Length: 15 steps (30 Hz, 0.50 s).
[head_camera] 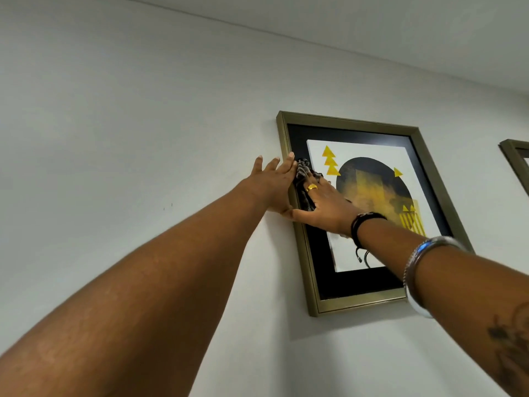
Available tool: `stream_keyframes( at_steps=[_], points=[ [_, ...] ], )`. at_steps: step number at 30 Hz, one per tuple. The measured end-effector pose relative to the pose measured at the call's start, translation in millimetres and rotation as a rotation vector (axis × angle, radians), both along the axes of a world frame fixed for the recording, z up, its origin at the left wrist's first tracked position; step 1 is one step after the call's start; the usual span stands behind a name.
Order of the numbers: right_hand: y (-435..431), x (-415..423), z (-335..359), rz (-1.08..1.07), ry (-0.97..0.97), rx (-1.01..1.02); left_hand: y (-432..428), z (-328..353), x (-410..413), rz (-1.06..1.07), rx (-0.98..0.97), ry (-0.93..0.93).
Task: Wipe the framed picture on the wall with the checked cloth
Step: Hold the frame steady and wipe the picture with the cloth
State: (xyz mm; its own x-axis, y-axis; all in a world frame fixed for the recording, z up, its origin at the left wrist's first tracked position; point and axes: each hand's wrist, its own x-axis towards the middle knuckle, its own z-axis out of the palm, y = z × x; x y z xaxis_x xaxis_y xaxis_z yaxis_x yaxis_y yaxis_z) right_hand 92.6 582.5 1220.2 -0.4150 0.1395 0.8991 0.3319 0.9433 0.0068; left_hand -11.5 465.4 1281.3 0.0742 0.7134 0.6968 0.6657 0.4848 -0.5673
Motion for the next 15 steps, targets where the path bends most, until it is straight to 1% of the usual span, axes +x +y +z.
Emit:
stream_keyframes(
  at_steps=[2, 6, 10, 15],
  points=[
    [-3.8, -4.0, -10.7, 0.027, 0.06, -0.014, 0.7, 1.2, 0.9, -0.003, 0.01, -0.007],
    [-5.9, -8.9, -49.8, -0.049, 0.076, -0.04, 2.8, -1.4, 1.3, -0.046, 0.003, -0.045],
    [-12.7, -19.6, -107.2, -0.066, 0.185, -0.012, 4.1, -1.8, -0.7, -0.044, 0.006, -0.054],
    [-10.1, -23.3, -182.3, -0.06, 0.211, -0.022, 1.8, -8.7, 1.8, -0.052, -0.017, -0.078]
  ],
)
